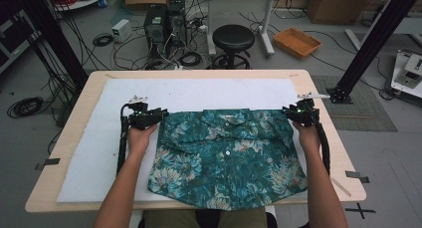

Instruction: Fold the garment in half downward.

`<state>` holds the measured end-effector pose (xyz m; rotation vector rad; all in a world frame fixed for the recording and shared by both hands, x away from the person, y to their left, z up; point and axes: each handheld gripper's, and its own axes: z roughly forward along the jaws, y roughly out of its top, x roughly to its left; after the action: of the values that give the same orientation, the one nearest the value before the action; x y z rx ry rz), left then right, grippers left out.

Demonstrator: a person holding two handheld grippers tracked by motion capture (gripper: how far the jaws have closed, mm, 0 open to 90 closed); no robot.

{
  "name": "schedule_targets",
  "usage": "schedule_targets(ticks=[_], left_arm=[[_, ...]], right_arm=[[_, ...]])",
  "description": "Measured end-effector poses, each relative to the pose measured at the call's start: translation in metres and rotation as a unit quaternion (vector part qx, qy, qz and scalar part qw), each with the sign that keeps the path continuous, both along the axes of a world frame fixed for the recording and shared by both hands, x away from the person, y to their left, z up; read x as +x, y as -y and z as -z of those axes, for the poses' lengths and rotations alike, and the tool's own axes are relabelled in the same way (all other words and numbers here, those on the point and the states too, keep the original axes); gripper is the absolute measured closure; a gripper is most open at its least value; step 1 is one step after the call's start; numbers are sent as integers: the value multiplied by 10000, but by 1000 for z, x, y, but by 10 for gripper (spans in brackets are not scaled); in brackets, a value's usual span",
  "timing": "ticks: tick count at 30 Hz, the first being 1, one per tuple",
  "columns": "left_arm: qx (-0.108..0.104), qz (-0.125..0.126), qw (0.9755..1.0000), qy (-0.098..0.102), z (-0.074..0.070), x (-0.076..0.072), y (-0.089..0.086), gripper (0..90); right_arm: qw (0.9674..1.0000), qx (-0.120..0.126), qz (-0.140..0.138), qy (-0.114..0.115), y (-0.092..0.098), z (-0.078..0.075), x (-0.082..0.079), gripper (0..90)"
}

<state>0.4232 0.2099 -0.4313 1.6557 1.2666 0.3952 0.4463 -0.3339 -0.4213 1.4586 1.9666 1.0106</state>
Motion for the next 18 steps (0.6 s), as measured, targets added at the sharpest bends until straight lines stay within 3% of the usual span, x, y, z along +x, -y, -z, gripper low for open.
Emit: schedule_targets(ticks=[3,8,11,13,16,18], left_arm=[[-157,342,9993,44,-4,-14,-2,539],[-241,773,9965,186,-5,-38,-2,494],[-232,1049,9940,203,-2,-50,2,471],[-52,1283,9916,183,1,-56,6,459],[222,1445,9892,72,7,-59,13,458],[392,1424,9890,12,11,-59,18,462]], right_arm=[[9995,305,-39,109,7,-5,-12,564],[9974,517,-447,245,9,-12,-41,558],[9936,703,-841,290,6,-12,-58,558],[9894,757,-1218,248,1,-11,-67,558],[9848,461,-1665,180,-12,-8,-76,576],[9851,64,-1713,120,-20,-5,-78,613]])
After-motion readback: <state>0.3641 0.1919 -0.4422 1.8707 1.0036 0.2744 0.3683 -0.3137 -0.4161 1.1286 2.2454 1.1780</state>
